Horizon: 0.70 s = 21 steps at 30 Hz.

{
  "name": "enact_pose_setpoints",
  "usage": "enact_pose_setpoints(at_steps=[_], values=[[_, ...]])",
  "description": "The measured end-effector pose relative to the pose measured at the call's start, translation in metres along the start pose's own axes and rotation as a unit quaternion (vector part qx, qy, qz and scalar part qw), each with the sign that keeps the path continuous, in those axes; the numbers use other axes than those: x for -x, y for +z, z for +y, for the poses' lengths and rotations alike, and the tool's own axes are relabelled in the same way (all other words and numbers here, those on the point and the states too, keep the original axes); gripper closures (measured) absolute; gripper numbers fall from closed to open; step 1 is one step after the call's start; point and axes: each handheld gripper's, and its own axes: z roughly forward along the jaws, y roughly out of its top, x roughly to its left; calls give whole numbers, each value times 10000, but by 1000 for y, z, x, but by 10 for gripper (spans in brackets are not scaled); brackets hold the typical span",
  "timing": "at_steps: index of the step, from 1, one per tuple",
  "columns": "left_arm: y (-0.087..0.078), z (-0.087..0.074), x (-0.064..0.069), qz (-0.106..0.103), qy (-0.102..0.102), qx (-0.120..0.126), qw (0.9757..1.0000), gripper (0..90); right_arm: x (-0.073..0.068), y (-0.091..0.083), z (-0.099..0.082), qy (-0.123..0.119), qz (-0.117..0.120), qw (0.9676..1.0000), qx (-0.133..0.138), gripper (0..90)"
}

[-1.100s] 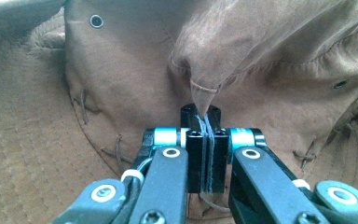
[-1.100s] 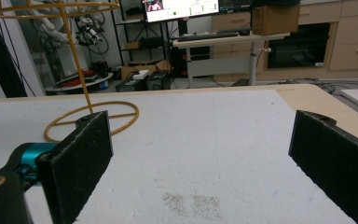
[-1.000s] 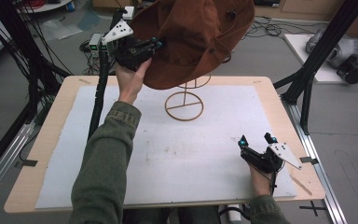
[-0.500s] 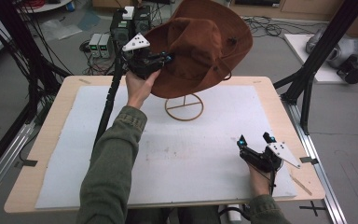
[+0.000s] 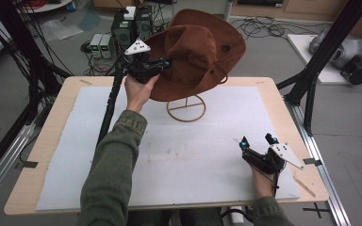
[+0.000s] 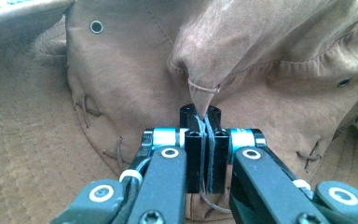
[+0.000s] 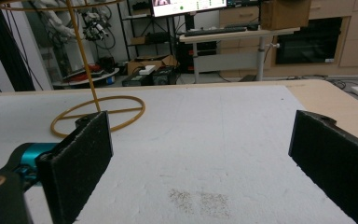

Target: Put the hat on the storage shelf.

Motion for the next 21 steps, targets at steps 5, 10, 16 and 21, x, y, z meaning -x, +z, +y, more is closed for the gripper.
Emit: enact_pose_setpoints(at_steps=[5,10,16,21], values=[[0,1,3,18,39,-25,10000,880,0,-1,0,10,-9,10000,3,53],[-1,2,2,22,-43,14,10000,864,-1,-1,0,16,-14,10000,18,53],[-3,3,1,225,-41,9,9997,772,-1,-1,1,6,6,10000,1,53],[-13,12,3,290,-81,485,9984,681,-1,-1,1,8,9,10000,2,53]])
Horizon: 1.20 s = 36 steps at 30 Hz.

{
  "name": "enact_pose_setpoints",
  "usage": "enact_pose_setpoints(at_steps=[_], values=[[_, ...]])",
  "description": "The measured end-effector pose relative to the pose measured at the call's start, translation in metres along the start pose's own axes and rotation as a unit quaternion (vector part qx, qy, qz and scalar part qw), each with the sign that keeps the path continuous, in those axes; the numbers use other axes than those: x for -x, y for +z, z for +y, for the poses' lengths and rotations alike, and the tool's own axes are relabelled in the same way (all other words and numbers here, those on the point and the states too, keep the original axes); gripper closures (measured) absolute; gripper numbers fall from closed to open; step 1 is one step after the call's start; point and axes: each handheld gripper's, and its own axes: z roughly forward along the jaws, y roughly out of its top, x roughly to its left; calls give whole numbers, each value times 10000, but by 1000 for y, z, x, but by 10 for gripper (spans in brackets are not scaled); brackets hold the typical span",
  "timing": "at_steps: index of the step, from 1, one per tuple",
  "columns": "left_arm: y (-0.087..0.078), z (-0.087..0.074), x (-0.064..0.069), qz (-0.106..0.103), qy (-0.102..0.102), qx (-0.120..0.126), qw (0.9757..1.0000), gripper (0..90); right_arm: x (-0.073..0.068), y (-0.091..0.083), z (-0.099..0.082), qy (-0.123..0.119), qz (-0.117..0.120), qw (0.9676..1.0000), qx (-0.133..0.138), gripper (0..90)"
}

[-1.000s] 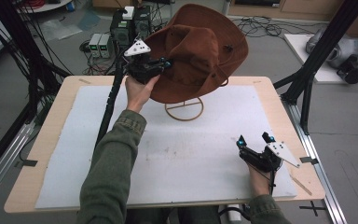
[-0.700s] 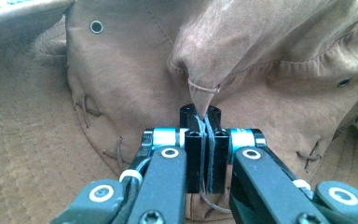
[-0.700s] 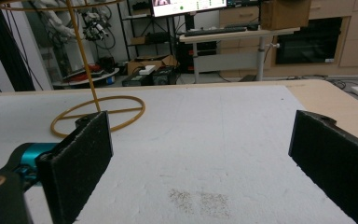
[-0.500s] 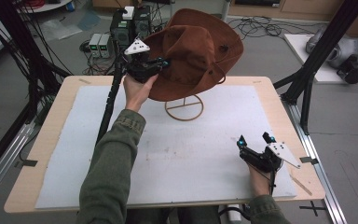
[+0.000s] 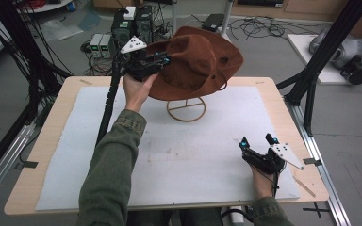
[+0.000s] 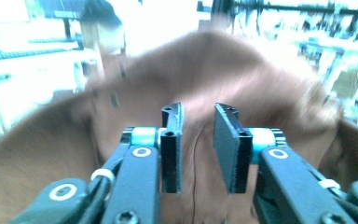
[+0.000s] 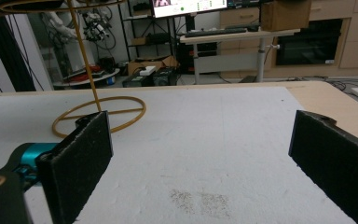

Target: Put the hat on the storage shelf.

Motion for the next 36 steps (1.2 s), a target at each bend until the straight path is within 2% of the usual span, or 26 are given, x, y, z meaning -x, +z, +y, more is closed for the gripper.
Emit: enact_pose_setpoints(at_steps=[3,5,8,10,14,17,20,26,30,32,36], values=[[-6,5,2,101,141,59,9998,603,0,0,0,-20,-4,10000,13,53],[-9,6,2,150,187,34,9997,489,0,0,0,-12,-1,10000,4,53],[-14,7,1,103,188,100,9997,430,-1,0,0,-10,-6,10000,11,53],[-16,8,2,68,180,147,9997,322,-1,-1,1,-18,-5,10000,17,53],[-22,10,4,89,261,249,9993,194,-1,-1,1,-26,2,10000,30,53],[-27,13,5,133,324,255,9991,127,-2,-1,1,-45,12,10000,26,53],[-36,14,4,229,267,318,9989,68,-2,-1,1,-46,29,10000,3,53],[-62,15,1,377,283,401,9981,59,-4,-1,1,-69,43,10000,-11,53],[-79,13,-2,524,190,472,9973,59,-4,-1,1,-97,38,9999,9,53],[-86,11,-3,533,177,501,9972,59,-5,-1,1,-72,20,10000,12,53],[-102,6,-3,658,180,570,9960,59,-7,0,1,-162,51,9999,11,53]])
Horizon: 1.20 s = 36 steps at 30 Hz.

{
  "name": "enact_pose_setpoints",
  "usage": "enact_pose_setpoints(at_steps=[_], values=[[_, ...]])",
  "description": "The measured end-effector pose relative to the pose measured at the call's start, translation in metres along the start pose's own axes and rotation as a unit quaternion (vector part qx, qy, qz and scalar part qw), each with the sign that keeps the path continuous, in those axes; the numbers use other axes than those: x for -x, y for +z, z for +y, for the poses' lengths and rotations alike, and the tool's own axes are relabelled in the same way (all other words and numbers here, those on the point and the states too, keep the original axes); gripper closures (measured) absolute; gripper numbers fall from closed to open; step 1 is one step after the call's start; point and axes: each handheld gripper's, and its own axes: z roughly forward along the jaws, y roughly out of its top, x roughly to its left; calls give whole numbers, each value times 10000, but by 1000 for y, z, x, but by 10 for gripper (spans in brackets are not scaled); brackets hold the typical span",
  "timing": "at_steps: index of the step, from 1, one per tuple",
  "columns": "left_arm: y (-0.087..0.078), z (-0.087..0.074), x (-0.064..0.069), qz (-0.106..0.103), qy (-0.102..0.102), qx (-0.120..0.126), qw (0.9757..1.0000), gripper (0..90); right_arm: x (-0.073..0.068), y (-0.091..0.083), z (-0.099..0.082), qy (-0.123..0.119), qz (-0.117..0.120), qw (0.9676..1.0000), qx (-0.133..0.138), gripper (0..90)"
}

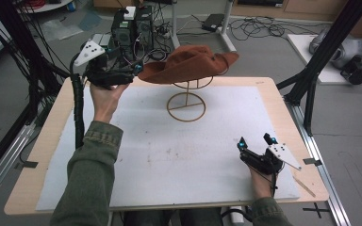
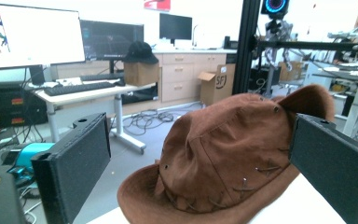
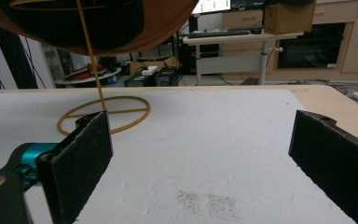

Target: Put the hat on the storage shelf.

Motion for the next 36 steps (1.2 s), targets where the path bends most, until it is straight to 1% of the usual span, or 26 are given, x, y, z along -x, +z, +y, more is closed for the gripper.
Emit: enact_pose_setpoints(at_steps=[1,2,3,7,9,12,14,15,16,18,20,23,25,26,28,30,33,34,36], values=[[-5,-1,-1,11,12,35,10000,59,-1,0,0,27,12,10000,-19,53],[-9,-2,-2,95,-7,42,9999,59,-1,0,0,34,9,10000,-17,53],[-14,-3,-3,101,-5,85,9999,58,-1,0,0,8,10,10000,2,53],[-34,-6,-8,297,-49,170,9994,58,-2,1,0,8,25,10000,-20,53],[-45,-8,-9,366,-36,215,9991,58,-2,1,0,-4,14,10000,-3,53],[-62,-14,-8,553,12,222,9982,58,-2,1,0,-22,16,10000,6,53],[-75,-22,-6,649,42,253,9976,58,-2,1,0,-11,18,10000,3,53],[-83,-27,-5,751,61,243,9969,58,-2,1,0,11,17,10000,8,53],[-88,-31,-4,778,50,255,9966,58,-1,1,0,20,23,10000,1,53],[-101,-42,-4,898,-28,260,9956,58,-1,1,0,41,25,10000,17,53],[-115,-54,-3,1005,-100,248,9946,58,-1,1,1,5,16,10000,31,53],[-133,-74,0,1233,-166,209,9920,58,-3,1,1,35,13,10000,34,53],[-145,-88,4,1416,-247,196,9894,58,-3,1,1,-6,6,10000,34,53],[-149,-93,6,1492,-239,201,9883,58,-4,1,1,-4,22,10000,32,53],[-157,-105,11,1719,-223,168,9847,58,-5,1,1,-5,5,10000,40,53],[-163,-117,15,1889,-243,114,9816,58,-5,1,1,-20,-4,10000,69,52],[-171,-132,19,2112,-360,31,9768,58,-6,0,1,-12,-33,10000,69,52],[-174,-136,21,2213,-376,17,9745,58,-6,0,1,-44,-52,9999,80,52],[-180,-145,23,2392,-411,-9,9701,58,-7,-1,1,1,-87,9999,99,52]])
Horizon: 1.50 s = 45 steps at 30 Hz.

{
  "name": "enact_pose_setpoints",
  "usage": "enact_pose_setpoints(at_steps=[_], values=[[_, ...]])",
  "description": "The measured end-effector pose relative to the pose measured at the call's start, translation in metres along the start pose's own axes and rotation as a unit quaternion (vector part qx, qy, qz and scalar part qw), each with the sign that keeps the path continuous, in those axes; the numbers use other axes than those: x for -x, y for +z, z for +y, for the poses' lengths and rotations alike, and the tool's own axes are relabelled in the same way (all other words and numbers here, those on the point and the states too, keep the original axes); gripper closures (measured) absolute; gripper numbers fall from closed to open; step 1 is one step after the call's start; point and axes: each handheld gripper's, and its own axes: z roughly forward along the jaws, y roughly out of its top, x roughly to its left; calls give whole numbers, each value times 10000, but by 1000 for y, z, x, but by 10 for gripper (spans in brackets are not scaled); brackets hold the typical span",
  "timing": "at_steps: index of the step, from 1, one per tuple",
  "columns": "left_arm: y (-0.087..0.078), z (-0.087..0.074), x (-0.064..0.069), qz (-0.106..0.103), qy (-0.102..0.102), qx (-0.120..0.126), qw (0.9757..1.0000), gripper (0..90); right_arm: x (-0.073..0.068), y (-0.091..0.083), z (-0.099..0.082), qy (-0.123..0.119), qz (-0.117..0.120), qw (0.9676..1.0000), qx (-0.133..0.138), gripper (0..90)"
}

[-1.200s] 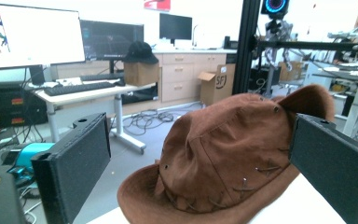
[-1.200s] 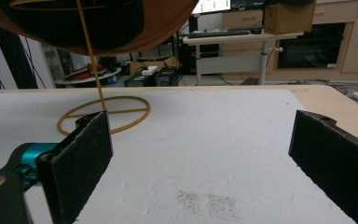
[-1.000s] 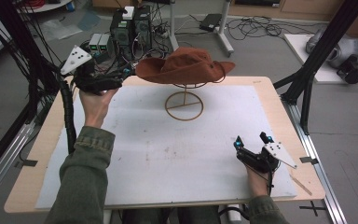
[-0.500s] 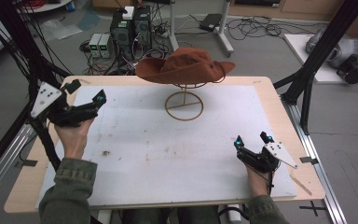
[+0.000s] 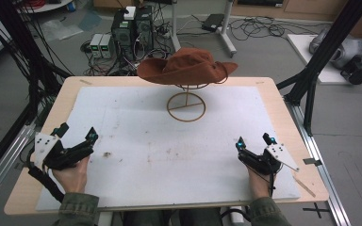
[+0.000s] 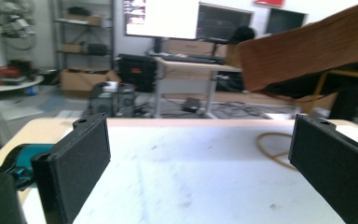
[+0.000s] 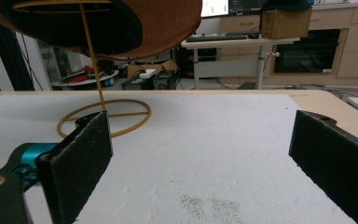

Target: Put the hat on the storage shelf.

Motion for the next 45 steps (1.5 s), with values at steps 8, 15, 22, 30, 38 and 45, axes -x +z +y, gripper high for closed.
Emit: enact_pose_setpoints(at_steps=[8,15,22,30,38,45], values=[[-19,-18,1,694,-38,-44,9976,58,-3,-3,-4,75,-375,9991,184,52],[-23,-20,-3,775,-97,-95,9969,58,-6,-4,-6,-47,-498,9986,182,52],[-22,-24,-4,795,-71,-156,9967,58,-6,-5,-5,-5,-487,9987,174,52],[-20,-27,-3,783,-24,-234,9967,58,-1,-6,-6,121,-573,9982,141,52],[-22,-27,0,732,-19,-253,9970,58,-2,-10,-5,128,-557,9982,167,52],[-25,-28,-1,756,28,-303,9967,58,-1,-7,-5,150,-599,9980,150,52]])
